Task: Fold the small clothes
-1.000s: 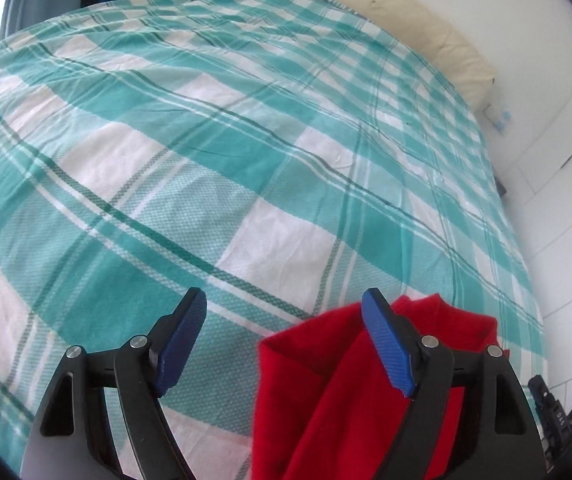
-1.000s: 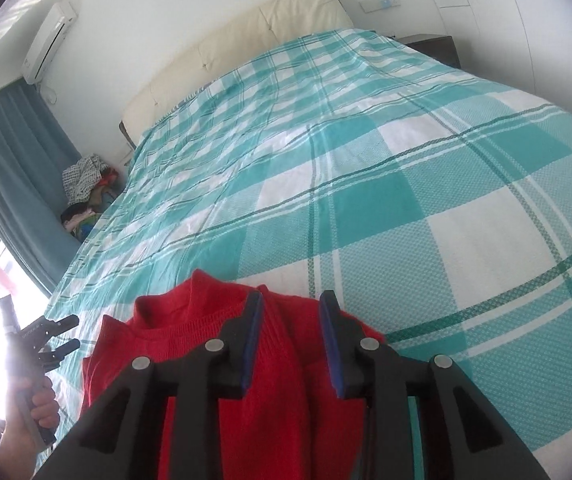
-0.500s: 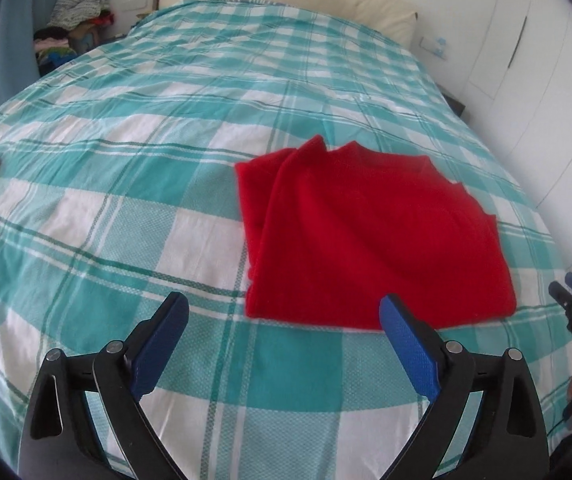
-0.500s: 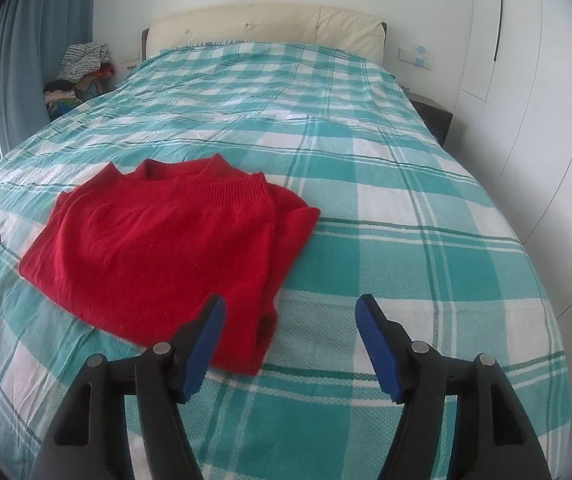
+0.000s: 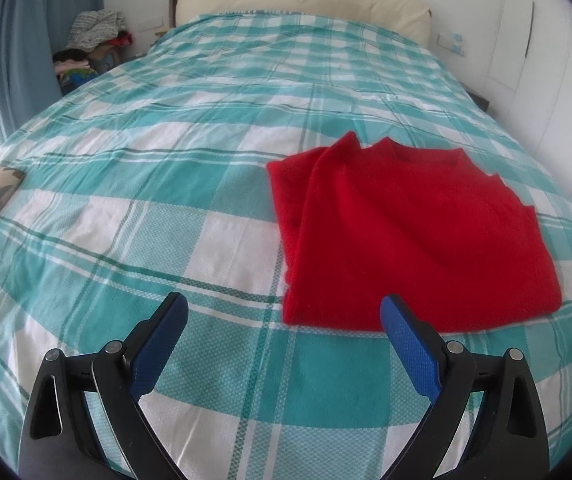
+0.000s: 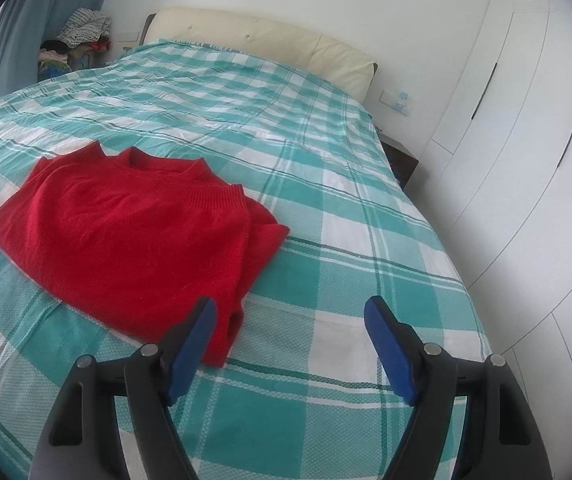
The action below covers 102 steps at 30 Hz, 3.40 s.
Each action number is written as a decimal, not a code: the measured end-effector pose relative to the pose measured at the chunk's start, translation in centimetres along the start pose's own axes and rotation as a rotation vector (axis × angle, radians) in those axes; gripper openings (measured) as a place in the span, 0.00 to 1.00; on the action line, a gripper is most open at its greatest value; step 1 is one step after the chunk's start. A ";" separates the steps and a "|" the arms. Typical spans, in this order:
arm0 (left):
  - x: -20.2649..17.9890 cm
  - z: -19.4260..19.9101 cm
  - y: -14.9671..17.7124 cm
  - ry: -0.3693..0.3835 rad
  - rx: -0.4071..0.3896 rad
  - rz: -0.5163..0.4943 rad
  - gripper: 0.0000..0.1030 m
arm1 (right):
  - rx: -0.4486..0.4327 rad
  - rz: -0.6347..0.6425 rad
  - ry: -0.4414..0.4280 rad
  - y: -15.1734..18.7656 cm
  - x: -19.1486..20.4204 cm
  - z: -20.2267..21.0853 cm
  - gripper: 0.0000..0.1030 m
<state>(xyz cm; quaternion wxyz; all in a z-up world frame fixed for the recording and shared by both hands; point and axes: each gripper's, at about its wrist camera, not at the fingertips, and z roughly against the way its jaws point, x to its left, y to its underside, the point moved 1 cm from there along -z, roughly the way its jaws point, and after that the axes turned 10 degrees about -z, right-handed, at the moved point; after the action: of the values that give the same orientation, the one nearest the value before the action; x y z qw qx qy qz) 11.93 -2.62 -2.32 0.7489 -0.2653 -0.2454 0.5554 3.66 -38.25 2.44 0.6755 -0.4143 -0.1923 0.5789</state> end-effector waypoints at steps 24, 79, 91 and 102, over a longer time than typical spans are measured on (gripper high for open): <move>0.8 0.5 -0.3 -0.046 -0.013 -0.009 0.95 | 0.237 -0.594 -0.540 0.0 -4.9 -11.6 0.72; 14.7 2.3 1.5 0.026 0.005 0.357 0.95 | 0.115 0.346 -0.508 -1.9 32.3 -4.2 0.41; 16.0 2.5 2.1 0.043 0.004 0.413 0.95 | 0.179 -0.116 -0.661 -5.5 20.3 -3.3 0.42; 13.9 1.5 1.9 0.043 0.033 0.361 0.95 | 0.301 -0.101 -0.647 1.9 18.9 -3.6 0.42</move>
<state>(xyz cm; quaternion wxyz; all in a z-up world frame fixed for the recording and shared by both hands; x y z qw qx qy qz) 13.30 11.36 -1.50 0.6463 -0.3043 -0.1686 0.6791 10.01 -21.72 -5.30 0.6608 -0.0953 -0.3290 0.6679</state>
